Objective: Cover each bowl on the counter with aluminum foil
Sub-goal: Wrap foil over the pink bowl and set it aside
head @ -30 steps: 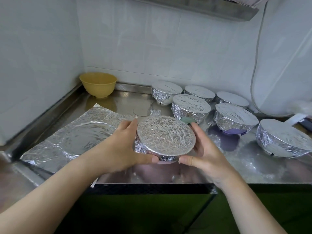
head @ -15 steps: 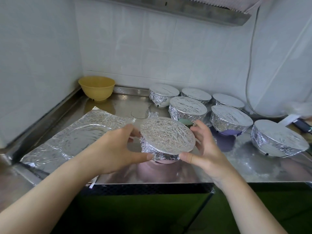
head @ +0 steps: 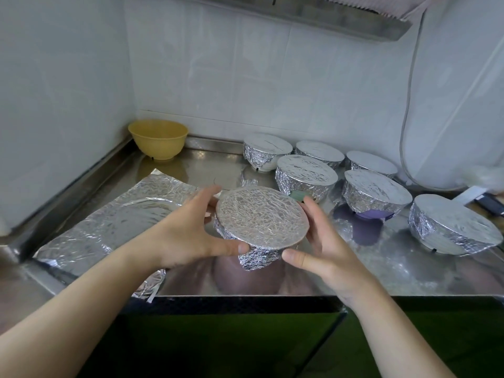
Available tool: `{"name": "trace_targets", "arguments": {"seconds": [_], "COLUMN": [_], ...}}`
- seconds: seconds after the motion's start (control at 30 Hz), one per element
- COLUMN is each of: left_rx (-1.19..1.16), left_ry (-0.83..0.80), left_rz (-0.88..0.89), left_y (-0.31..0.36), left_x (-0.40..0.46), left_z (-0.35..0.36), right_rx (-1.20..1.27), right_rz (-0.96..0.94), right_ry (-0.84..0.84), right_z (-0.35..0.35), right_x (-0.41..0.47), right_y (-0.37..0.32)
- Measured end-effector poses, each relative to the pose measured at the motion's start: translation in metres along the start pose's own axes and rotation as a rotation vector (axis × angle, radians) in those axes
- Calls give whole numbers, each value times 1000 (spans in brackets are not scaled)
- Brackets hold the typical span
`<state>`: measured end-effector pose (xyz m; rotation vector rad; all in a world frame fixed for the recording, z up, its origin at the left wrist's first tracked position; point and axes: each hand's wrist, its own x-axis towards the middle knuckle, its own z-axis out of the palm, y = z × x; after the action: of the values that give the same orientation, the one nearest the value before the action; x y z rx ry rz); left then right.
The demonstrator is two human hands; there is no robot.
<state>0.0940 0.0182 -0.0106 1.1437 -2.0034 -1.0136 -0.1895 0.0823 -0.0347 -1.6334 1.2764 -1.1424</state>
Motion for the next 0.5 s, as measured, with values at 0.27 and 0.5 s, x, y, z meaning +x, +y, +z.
{"name": "trace_targets", "arguments": {"seconds": [0.27, 0.5], "left_rx": [-106, -34], "left_ry": [6, 56], "left_rz": [149, 96], "left_y": [-6, -11], "left_x": [0, 0], "left_z": [14, 17], "right_rx": [-119, -237], "right_rz": [-6, 22], "right_ry": [25, 76], "right_z": [15, 18], "right_x": [4, 3], "right_y": [-6, -12]}}
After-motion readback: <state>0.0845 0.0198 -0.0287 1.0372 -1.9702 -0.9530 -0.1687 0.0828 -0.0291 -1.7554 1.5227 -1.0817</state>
